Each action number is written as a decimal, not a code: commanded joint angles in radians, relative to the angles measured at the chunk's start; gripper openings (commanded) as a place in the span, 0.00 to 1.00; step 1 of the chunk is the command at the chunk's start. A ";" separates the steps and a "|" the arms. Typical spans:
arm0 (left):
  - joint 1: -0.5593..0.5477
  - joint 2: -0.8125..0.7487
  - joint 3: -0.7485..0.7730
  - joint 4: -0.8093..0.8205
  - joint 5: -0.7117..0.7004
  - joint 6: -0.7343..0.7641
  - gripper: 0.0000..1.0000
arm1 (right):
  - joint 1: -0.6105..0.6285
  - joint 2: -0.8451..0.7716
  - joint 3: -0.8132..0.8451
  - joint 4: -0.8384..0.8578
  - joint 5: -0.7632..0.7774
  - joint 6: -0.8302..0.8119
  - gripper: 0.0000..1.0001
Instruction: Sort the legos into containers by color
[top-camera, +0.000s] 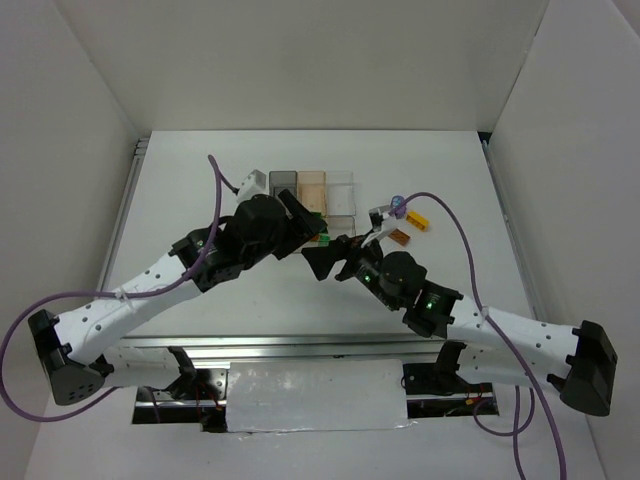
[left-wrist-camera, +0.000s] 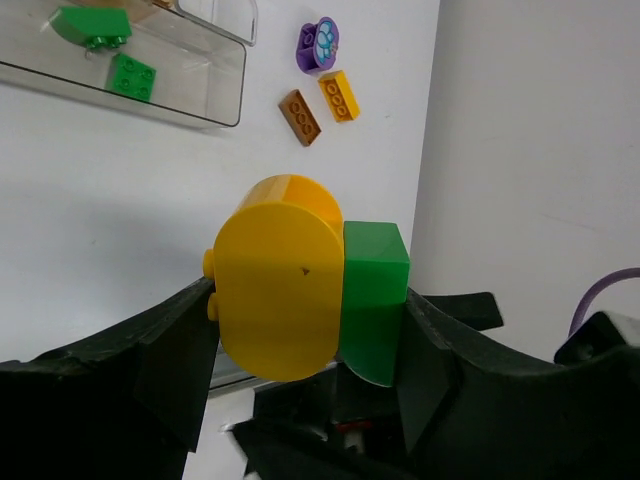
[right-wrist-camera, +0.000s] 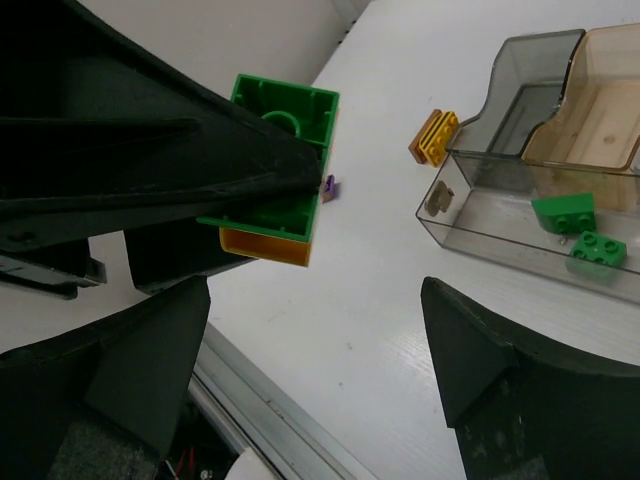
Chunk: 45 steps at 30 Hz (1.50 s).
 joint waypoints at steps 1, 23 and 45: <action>-0.038 0.027 0.058 -0.004 -0.084 -0.096 0.00 | 0.071 0.040 0.049 0.120 0.170 -0.076 0.93; -0.104 0.021 0.024 0.023 -0.086 -0.124 0.00 | 0.142 0.000 -0.039 0.376 0.399 -0.155 0.86; -0.132 0.016 0.016 0.095 -0.010 -0.063 0.87 | 0.142 0.123 -0.083 0.668 0.424 -0.298 0.00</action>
